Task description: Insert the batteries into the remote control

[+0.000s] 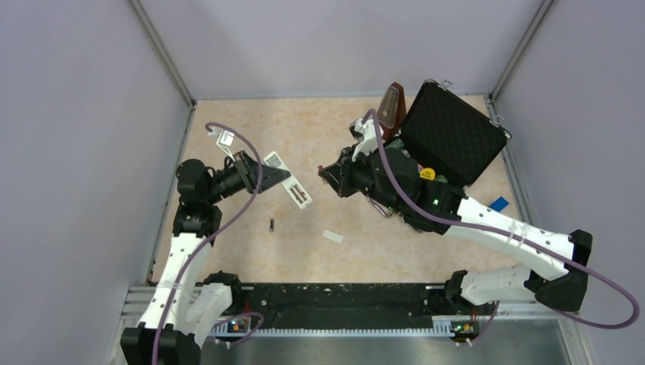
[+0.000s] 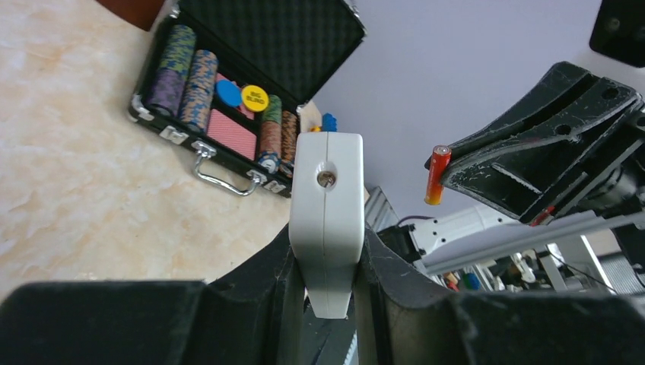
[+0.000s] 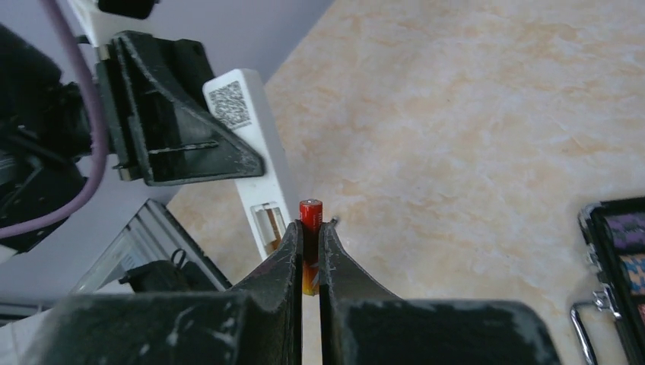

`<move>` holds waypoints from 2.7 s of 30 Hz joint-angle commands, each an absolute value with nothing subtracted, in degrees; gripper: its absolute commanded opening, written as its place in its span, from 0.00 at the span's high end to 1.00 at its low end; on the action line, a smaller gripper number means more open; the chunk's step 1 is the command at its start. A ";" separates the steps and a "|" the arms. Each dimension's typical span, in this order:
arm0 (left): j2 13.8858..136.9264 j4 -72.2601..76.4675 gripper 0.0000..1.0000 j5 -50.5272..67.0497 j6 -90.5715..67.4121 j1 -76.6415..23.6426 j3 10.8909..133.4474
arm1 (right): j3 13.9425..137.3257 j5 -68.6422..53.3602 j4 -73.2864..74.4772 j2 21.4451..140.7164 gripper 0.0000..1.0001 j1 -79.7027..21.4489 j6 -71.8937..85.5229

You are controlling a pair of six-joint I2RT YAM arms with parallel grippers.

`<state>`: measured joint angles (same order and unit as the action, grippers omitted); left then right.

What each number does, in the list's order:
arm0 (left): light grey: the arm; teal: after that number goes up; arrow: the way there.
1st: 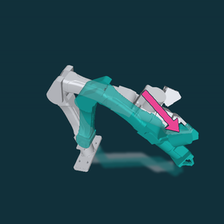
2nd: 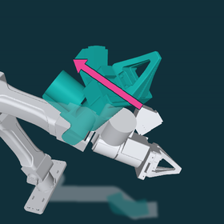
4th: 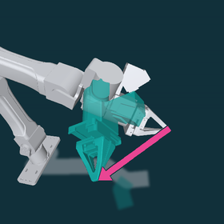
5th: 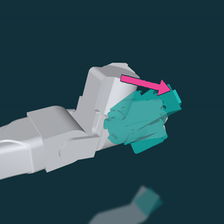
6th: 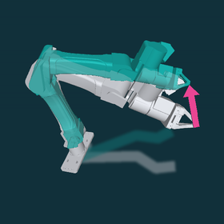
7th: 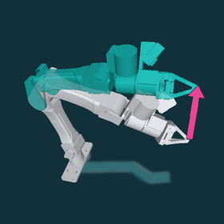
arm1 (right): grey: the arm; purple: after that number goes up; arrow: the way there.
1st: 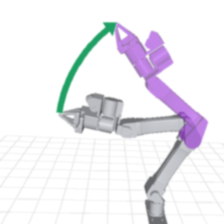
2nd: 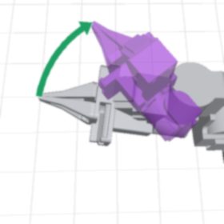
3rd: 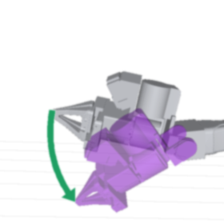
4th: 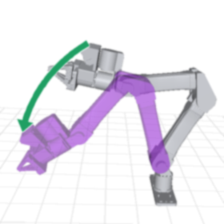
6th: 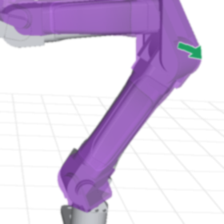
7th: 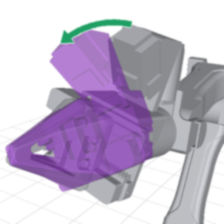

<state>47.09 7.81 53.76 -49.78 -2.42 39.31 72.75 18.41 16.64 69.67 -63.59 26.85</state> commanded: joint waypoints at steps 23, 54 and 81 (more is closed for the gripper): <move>48.46 36.67 1.00 55.61 -81.97 -2.72 38.14 | 80.28 8.57 3.55 75.75 0.95 -69.28 16.62; 49.00 31.26 1.00 56.33 -83.37 -2.72 40.63 | 74.77 8.05 3.53 75.03 0.93 -69.34 10.17; 47.19 27.41 1.00 53.43 -78.06 -2.73 40.48 | 77.10 10.65 9.38 75.67 0.80 -69.30 16.06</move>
